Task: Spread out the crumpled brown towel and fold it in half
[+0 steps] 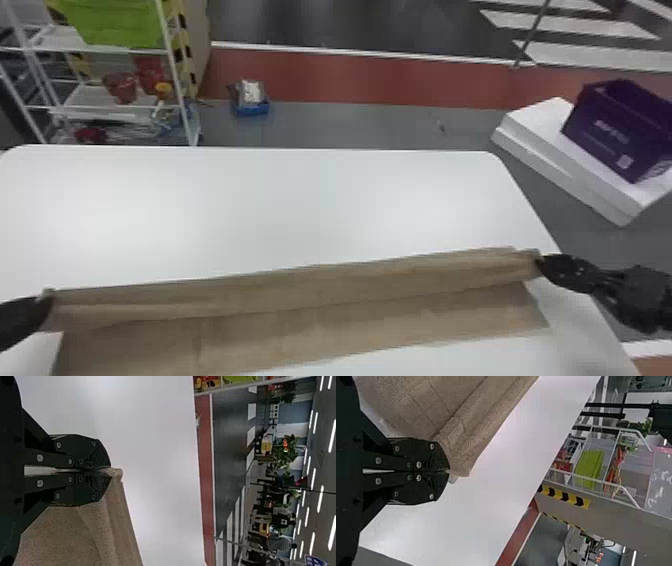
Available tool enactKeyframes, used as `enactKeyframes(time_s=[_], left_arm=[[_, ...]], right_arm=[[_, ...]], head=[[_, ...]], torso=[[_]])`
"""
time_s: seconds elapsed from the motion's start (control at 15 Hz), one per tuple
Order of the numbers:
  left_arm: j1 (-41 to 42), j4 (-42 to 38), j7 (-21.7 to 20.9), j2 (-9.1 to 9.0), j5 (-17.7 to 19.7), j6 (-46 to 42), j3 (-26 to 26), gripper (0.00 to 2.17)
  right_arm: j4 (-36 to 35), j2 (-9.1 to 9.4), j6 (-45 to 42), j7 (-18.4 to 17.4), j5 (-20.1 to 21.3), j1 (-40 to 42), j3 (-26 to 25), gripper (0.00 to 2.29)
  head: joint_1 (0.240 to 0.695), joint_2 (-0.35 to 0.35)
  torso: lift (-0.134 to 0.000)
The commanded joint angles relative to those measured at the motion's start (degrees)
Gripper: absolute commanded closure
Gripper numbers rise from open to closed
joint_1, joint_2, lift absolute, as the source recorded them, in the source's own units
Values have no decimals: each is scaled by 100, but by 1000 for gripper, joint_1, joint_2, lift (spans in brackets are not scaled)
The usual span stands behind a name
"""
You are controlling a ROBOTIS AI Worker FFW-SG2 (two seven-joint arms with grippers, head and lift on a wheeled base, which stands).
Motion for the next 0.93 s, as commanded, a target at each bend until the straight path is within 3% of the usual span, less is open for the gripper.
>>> enactKeyframes(time_s=[0.0,0.07,0.2,0.33,0.4,0.47,0.53,0.6,0.8,0.87], left_arm=[[174,28,-8,-23,88,-219,9,1089],[235,72,-34,-23,115,-307,9,1089],[306,231,-69,-23,132,-535,62,1089],[367,292,-201,-23,273,-641,229,1072],[446,275,-245,-23,308,-641,291,1035],[455,283,-342,-23,352,-641,387,795],[490,283,-430,-23,325,-623,405,707],[543,283,-421,-23,273,-588,405,697],[534,354,-421,-23,211,-588,484,620],[499,362,-412,-23,176,-571,493,620]], right_arm=[[58,13,-99,-78,-55,169,8,1278],[67,31,-134,-87,-72,240,-1,1119],[137,31,-433,-184,-195,442,-115,1096],[234,22,-609,-193,-353,574,-308,930],[216,22,-627,-184,-432,662,-423,782],[190,22,-627,-157,-512,723,-502,552],[190,13,-627,-131,-555,776,-616,289],[208,13,-627,-131,-591,802,-677,188],[111,13,-257,-69,-819,820,-827,164],[-258,49,674,106,-995,829,-924,134]], head=[[695,-138],[695,-142],[695,-150],[695,-158],[695,-165],[695,-171],[695,-177],[695,-192],[695,-215],[695,-219]], torso=[[-124],[-124],[-124],[-124],[-124],[-124],[-124],[-124],[-124],[-124]])
